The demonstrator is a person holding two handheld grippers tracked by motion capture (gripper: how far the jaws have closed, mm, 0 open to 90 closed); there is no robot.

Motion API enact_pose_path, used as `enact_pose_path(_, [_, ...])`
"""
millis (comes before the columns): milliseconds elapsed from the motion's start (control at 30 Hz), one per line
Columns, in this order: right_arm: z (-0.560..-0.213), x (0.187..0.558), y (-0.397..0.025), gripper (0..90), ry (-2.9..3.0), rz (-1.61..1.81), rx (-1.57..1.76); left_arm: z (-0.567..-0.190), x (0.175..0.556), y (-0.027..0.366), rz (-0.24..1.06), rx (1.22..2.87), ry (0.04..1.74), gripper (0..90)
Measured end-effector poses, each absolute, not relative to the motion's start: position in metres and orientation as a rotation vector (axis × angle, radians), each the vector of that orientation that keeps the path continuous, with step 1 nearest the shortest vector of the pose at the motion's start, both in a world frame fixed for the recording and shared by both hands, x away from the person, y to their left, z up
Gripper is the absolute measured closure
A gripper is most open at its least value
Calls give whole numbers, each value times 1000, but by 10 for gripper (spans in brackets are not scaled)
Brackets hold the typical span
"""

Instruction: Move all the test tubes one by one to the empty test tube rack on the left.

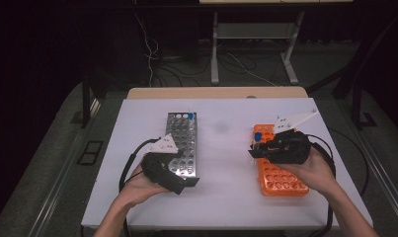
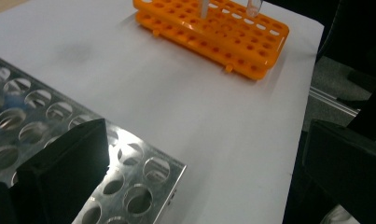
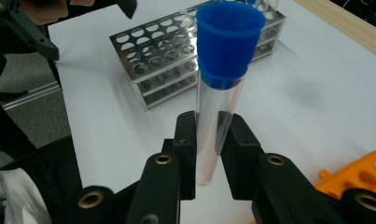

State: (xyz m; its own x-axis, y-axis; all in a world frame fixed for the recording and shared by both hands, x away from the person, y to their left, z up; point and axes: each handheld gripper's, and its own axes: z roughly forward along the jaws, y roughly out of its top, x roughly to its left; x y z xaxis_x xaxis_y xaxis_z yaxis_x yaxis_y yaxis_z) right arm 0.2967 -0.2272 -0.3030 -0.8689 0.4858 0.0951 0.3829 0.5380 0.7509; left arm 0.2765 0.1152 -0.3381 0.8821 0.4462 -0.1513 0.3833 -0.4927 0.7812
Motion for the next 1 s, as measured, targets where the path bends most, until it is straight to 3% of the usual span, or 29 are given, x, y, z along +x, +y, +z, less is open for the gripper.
enact_pose_path(433, [-303, 300, -202, 764, 2716, 1227, 671, -314, 300, 91, 49, 2157, 511, 62])
enact_pose_path(1000, [-311, 306, -174, 764, 2775, 1226, 594, -282, 326, 53, -16, 2199, 369, 296])
